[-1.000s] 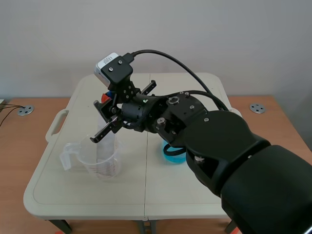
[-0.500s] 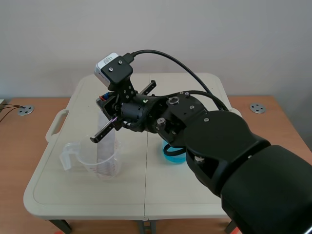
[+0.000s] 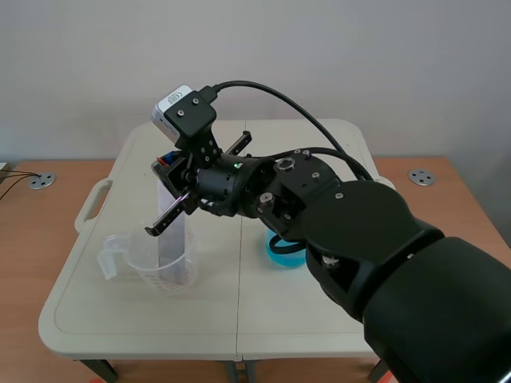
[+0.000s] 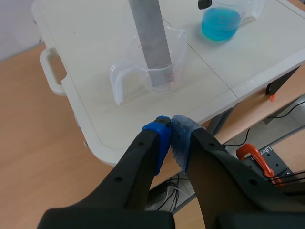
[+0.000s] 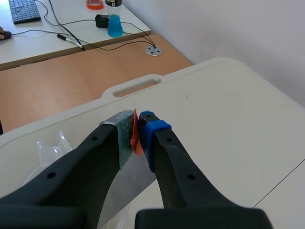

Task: Hold the metal plate by the orange handle, dip it into the blue solution, take it out and point at it, then put the plate back in the beaker on the left.
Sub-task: 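Lift the metal plate out of the left beaker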

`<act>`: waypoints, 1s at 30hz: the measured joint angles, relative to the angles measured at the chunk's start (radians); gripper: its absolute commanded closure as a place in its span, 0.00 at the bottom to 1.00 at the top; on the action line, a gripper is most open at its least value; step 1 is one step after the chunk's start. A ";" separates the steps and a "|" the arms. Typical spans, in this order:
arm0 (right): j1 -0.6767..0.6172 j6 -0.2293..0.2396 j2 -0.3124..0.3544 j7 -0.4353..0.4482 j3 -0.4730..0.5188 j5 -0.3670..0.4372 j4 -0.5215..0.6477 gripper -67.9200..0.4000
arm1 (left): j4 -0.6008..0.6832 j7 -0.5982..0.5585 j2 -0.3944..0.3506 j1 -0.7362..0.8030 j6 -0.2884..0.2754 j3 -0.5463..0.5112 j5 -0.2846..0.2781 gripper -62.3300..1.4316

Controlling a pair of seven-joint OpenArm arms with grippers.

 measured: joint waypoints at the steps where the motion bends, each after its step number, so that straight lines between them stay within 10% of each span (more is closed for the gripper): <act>1: 0.000 0.007 0.000 0.009 0.000 0.000 0.000 0.98 | 0.000 0.000 0.000 0.000 0.000 0.000 0.000 0.95; 19: -0.055 0.202 0.003 0.049 0.001 -0.008 0.089 0.98 | 0.000 0.000 0.000 0.000 0.000 0.000 0.000 0.95; 30: -0.114 0.206 0.005 -0.055 0.001 -0.015 0.249 0.98 | 0.000 0.000 0.000 0.000 0.000 0.000 0.000 0.95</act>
